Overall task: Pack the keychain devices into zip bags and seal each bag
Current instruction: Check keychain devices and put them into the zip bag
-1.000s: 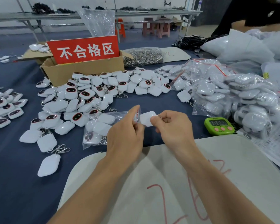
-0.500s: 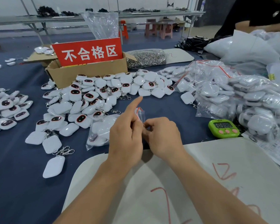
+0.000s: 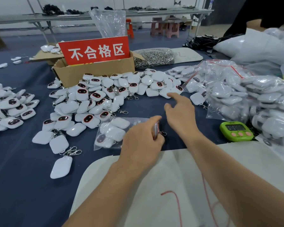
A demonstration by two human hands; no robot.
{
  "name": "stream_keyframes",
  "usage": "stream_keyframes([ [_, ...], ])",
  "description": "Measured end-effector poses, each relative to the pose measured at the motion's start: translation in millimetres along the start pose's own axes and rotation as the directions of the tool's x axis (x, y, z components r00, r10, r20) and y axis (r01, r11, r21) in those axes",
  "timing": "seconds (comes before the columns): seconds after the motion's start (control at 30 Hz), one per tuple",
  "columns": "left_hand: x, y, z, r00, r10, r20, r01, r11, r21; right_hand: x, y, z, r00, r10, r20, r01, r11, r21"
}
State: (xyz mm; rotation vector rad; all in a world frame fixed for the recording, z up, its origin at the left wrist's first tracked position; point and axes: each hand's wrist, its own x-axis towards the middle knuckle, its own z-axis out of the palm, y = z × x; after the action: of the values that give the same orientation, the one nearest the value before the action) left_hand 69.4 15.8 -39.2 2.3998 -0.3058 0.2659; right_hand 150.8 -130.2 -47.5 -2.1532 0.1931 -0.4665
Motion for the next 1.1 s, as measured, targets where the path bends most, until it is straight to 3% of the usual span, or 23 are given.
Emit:
stream_keyframes([
  [0.1,1,-1,5,1.000,0.000,-0.025,0.004,0.986,0.167,31,4,14,0.995,-0.072,0.074,0.086,0.977,-0.195],
  [0.2,2,-4,8,0.997,-0.012,-0.083,0.031,0.974,0.226,58,9,26,0.979,-0.124,0.165,0.180,0.903,-0.391],
  [0.3,5,-8,8,0.993,-0.095,-0.073,0.110,0.967,0.230,82,10,37,0.952,-0.192,0.241,0.285,0.844,-0.454],
  [0.47,12,-15,2,0.968,-0.225,-0.108,0.243,0.945,0.220,107,8,43,0.936,-0.146,0.319,0.309,0.776,-0.550],
  [0.73,13,-14,-2,0.969,-0.216,-0.121,0.240,0.939,0.248,41,8,16,0.908,-0.255,0.334,0.396,0.782,-0.480],
  [0.9,11,-14,-2,0.973,-0.182,-0.139,0.213,0.941,0.262,-16,7,-15,0.903,-0.242,0.355,0.390,0.809,-0.439],
  [1.0,12,-10,-3,0.968,-0.200,-0.149,0.233,0.940,0.249,-39,2,-31,0.942,-0.247,0.228,0.323,0.851,-0.414],
  [1.1,10,-7,-5,0.968,-0.175,-0.180,0.209,0.958,0.197,-67,-7,-46,0.949,-0.314,0.023,0.314,0.935,-0.164],
])
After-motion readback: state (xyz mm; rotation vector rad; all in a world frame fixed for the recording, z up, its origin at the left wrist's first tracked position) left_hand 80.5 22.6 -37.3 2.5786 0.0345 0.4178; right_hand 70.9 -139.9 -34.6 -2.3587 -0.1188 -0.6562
